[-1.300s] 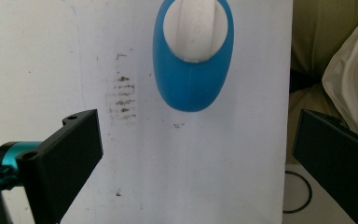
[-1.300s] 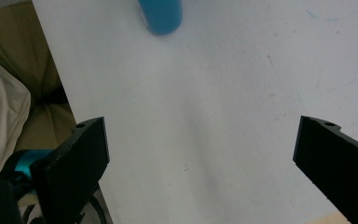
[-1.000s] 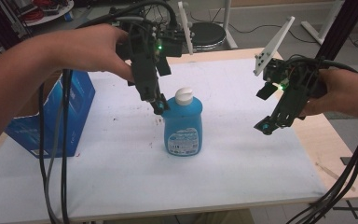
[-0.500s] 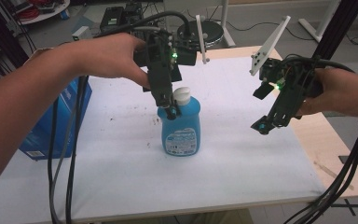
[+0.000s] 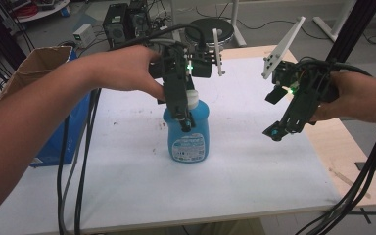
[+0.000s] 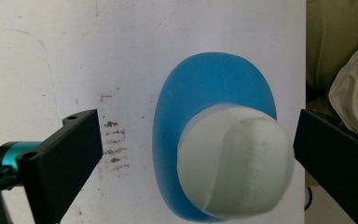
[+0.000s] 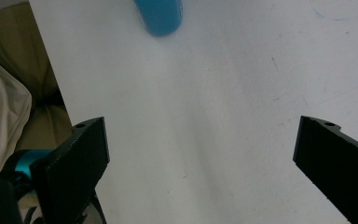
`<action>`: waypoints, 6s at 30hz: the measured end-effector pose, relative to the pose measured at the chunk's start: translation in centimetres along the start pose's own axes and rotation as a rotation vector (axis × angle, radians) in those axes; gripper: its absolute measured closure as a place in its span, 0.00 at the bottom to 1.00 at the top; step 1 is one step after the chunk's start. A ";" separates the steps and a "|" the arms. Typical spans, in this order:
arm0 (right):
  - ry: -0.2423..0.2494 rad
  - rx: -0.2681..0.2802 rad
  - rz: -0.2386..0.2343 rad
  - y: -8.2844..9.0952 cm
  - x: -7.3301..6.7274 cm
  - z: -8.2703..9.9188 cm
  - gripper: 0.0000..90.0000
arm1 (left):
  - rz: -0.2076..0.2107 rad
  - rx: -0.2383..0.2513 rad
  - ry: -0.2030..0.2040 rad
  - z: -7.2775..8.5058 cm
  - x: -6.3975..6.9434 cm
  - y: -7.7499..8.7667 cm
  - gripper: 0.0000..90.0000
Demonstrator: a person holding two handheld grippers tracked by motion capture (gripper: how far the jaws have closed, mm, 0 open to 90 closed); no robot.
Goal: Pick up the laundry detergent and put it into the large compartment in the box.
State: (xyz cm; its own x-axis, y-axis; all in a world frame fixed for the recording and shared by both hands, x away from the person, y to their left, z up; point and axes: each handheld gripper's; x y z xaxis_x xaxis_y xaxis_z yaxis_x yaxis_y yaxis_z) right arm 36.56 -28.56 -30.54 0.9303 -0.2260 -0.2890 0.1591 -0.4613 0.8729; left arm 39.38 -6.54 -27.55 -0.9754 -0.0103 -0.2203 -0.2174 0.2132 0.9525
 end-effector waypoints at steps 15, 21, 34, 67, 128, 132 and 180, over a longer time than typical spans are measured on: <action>0.007 0.003 -0.006 -0.2 0.2 -0.1 0.03 | 0.012 -0.019 -0.003 0.0 0.2 -1.4 0.02; 0.005 0.004 -0.008 -0.1 0.2 0.0 0.03 | 0.011 -0.016 -0.016 0.2 0.1 -1.6 0.17; 0.008 0.008 -0.010 -0.2 0.3 0.0 0.03 | 0.011 -0.026 -0.017 0.2 0.2 -1.7 0.19; 0.010 0.013 -0.015 -0.2 0.3 0.0 0.03 | 0.034 -0.013 -0.018 0.2 0.3 -1.2 0.42; 0.020 0.023 -0.042 -0.7 1.2 -0.6 0.03 | -0.254 -0.072 0.603 20.6 -4.3 24.4 0.42; 0.017 0.034 -0.040 -0.5 1.3 -0.6 0.03 | -0.268 -0.080 0.611 21.8 -4.4 24.6 0.42; -0.027 0.005 -0.056 -1.7 2.0 -0.9 0.03 | -0.204 -0.180 0.595 29.7 -4.2 10.2 0.42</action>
State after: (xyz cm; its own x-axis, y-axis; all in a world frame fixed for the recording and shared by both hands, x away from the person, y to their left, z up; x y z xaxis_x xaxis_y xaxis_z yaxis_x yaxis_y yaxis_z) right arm 38.42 -27.44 -32.27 0.9109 -0.2225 -0.3475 0.2085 -0.4785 0.8530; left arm 42.40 24.68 -23.13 -0.7566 -0.5834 -0.2955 -0.3523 -0.0170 0.9357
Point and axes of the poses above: each handheld gripper's, and its own axes: y roughly backward along the jaws, z roughly out of its underside, x roughly to its right, and after that the axes turned 15 degrees about -z, right-handed
